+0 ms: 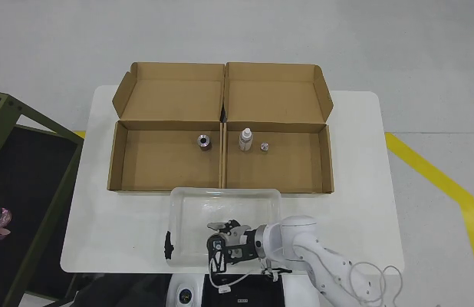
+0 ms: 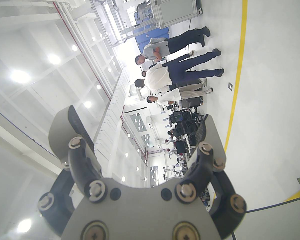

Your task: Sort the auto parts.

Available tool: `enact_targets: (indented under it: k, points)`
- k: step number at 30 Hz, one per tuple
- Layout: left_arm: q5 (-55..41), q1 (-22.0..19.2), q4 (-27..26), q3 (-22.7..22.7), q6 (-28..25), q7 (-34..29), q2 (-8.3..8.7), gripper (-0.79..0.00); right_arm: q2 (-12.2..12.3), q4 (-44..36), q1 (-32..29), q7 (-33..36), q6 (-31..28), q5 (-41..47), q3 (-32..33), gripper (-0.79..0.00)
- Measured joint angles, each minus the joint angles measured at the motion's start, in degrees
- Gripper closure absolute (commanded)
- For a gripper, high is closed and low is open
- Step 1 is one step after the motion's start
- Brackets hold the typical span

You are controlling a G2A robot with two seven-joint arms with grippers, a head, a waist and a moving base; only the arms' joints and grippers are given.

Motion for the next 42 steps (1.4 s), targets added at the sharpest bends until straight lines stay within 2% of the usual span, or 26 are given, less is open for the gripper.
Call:
enact_targets:
  k: [7, 17, 22, 25, 27, 42]
  points:
    - [0.00, 0.00, 0.00, 0.00, 0.00, 0.00, 0.00, -0.785, -0.19, 2.67, 1.56, -0.76, 1.33, -0.08, -1.30, -0.514]
    - [0.00, 0.00, 0.00, 0.00, 0.00, 0.00, 0.00, -0.785, -0.42, 4.55, 3.31, -1.71, 2.51, 1.01, -2.61, -0.446]
    - [0.00, 0.00, 0.00, 0.00, 0.00, 0.00, 0.00, -0.785, -0.65, 5.65, 4.38, -2.12, 3.12, 2.09, -3.37, -0.320]
    - [0.00, 0.00, 0.00, 0.00, 0.00, 0.00, 0.00, -0.785, -0.79, 6.24, 4.96, -2.39, 3.40, 2.85, -3.83, -0.151]
    - [0.00, 0.00, 0.00, 0.00, 0.00, 0.00, 0.00, -0.785, -0.89, 6.54, 5.35, -2.59, 3.54, 3.44, -4.11, 0.000]
    - [0.00, 0.00, 0.00, 0.00, 0.00, 0.00, 0.00, -0.785, -1.04, 5.25, 7.50, -3.71, 4.80, 9.02, -3.13, 0.000]
